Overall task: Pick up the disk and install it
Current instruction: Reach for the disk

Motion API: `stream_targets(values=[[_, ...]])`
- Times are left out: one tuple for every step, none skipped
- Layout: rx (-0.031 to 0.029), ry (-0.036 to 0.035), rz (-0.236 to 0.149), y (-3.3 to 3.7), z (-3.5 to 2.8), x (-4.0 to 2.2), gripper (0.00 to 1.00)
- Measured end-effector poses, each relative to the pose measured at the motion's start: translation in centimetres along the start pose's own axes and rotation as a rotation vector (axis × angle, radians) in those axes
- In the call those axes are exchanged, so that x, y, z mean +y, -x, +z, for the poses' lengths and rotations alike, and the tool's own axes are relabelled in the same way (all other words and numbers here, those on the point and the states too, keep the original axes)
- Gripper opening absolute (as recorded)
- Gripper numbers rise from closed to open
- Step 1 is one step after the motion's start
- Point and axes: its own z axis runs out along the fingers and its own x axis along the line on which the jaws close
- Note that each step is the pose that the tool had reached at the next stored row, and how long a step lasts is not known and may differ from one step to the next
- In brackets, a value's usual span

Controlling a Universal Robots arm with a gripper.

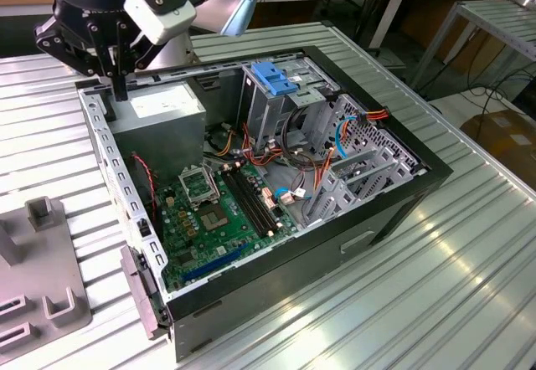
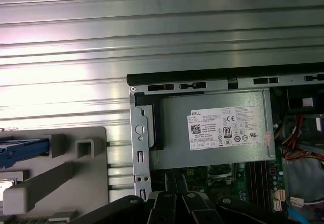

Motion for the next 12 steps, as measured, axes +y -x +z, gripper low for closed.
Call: stream_targets(values=[[0.0, 0.0, 0.0, -0.06, 0.0, 0.0, 0.1], [0.0, -0.0001, 0.0, -0.12, -0.01, -0.01, 0.1], [0.0, -0.0001, 0.0, -0.17, -0.01, -0.01, 0.1], [0.0, 0.0, 0.0, -0.23, -0.01, -0.02, 0.1], [0.0, -0.0001, 0.0, -0.33, -0.01, -0.02, 0.1], [0.0, -0.0001, 0.0, -0.43, -0.02, -0.03, 0.1], [0.0, 0.0, 0.0, -0.5, -0.02, -0.04, 0.1], [0.0, 0.0, 0.0, -0.54, -0.02, -0.04, 0.1], [0.0, 0.0, 0.0, -0.63, -0.02, -0.05, 0.1], [0.0, 0.0, 0.0, -0.69, -0.02, -0.05, 0.1], [0.0, -0.0001, 0.0, -0.75, -0.02, -0.06, 0.1], [0.0, -0.0001, 0.0, -0.86, -0.03, -0.06, 0.1]])
